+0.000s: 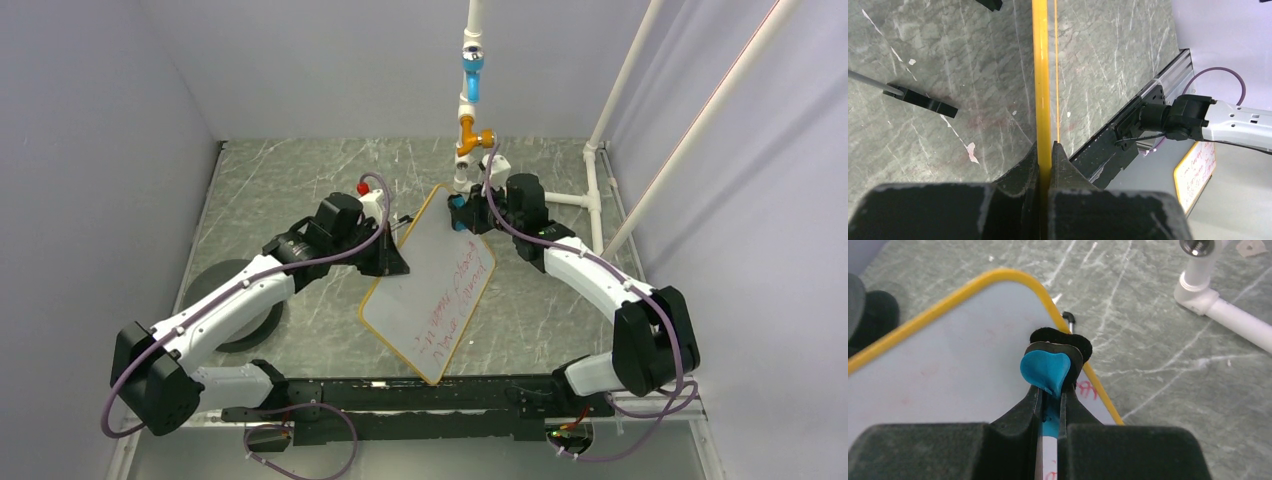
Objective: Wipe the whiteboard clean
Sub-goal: Erase the whiteboard at the center of the board.
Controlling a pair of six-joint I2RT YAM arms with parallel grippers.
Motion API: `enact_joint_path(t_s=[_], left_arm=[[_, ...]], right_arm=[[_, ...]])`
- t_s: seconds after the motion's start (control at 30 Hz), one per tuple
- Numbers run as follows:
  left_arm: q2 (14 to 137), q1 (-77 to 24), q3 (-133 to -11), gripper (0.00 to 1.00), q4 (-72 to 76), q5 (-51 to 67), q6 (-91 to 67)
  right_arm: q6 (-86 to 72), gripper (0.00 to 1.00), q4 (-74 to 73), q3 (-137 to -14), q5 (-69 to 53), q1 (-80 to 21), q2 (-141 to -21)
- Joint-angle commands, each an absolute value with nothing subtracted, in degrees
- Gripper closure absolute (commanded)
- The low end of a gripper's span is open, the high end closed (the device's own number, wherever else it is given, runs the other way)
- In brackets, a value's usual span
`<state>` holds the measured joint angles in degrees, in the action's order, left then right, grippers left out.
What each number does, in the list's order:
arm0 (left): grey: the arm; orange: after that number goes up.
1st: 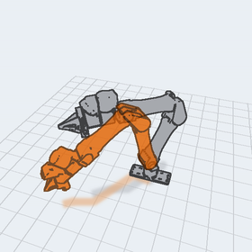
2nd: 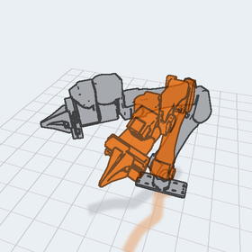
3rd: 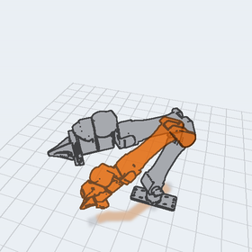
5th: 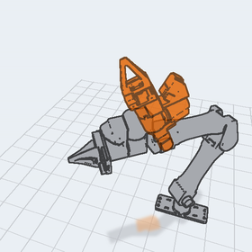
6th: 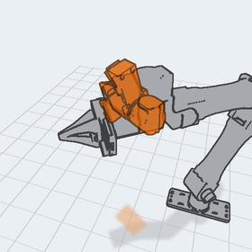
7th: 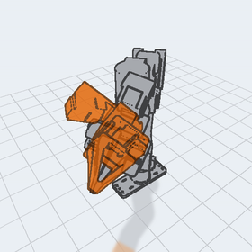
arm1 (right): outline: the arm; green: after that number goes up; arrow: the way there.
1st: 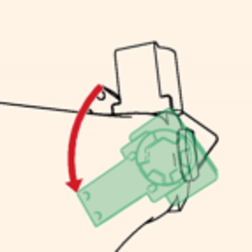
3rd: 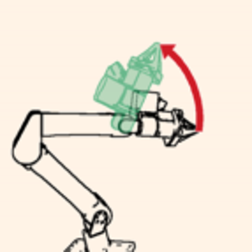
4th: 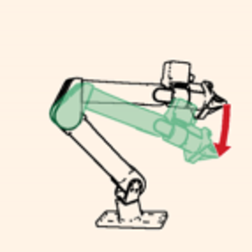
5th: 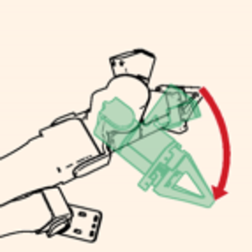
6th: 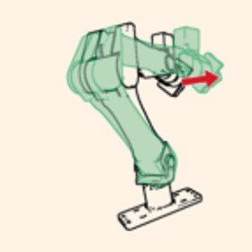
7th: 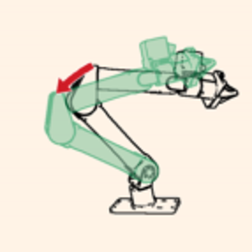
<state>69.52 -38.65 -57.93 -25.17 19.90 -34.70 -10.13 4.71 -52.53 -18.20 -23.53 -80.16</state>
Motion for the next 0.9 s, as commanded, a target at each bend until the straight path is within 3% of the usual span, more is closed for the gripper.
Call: enact_joint_path(t_s=[0.0, 0.23, 0.57, 0.87], left_arm=[[69.45, -39.80, -62.40, 1.00, -22.88, 26.63, -28.64], [70.86, -39.74, -64.55, 1.00, -24.32, 27.05, -27.35], [71.43, -39.76, -64.84, 1.00, -24.71, 28.28, -26.91], [71.40, -39.30, -64.47, 1.00, -24.58, 28.35, -25.98]], right_arm=[[-4.07, 1.00, 3.24, -47.34, -14.65, -22.63, -80.49], [-0.57, 1.00, 1.02, -43.80, -13.21, -22.73, -77.43], [-3.59, 1.00, 7.56, -54.10, -16.82, -22.75, -80.01], [4.82, 1.00, 4.50, -38.66, -19.06, -21.82, -73.24]])
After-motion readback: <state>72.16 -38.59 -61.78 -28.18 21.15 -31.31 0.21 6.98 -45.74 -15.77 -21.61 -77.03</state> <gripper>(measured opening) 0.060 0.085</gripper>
